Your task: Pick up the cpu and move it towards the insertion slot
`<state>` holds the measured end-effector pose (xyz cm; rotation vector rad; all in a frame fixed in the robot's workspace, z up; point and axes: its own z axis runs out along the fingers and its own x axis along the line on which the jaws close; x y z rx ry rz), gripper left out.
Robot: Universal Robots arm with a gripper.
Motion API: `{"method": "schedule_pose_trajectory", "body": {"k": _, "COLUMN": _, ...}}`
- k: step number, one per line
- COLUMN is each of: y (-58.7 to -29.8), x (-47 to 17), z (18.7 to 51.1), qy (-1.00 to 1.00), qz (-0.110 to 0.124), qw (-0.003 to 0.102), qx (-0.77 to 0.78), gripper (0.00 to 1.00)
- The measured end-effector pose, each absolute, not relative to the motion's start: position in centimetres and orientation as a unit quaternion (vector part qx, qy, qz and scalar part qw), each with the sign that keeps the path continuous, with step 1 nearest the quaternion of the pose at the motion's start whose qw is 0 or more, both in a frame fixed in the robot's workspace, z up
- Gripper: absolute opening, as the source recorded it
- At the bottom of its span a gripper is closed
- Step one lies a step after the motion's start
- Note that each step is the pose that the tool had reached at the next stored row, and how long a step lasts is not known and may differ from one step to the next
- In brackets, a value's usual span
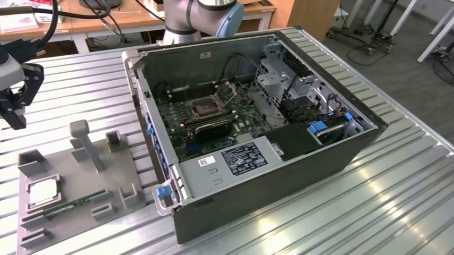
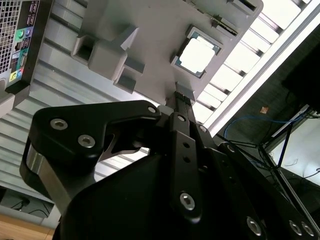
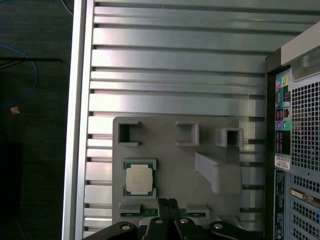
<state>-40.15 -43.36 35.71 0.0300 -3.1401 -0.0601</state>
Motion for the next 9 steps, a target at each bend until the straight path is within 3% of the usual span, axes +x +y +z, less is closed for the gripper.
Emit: {"method": "schedule_pose_trajectory", "body": {"k": 9, "y": -43.50, "x": -40.28, "z": 35.21, "qy": -1.000, "qz": -0.019, "qw": 0.000, "qx": 0.010, "gripper": 0.11}}
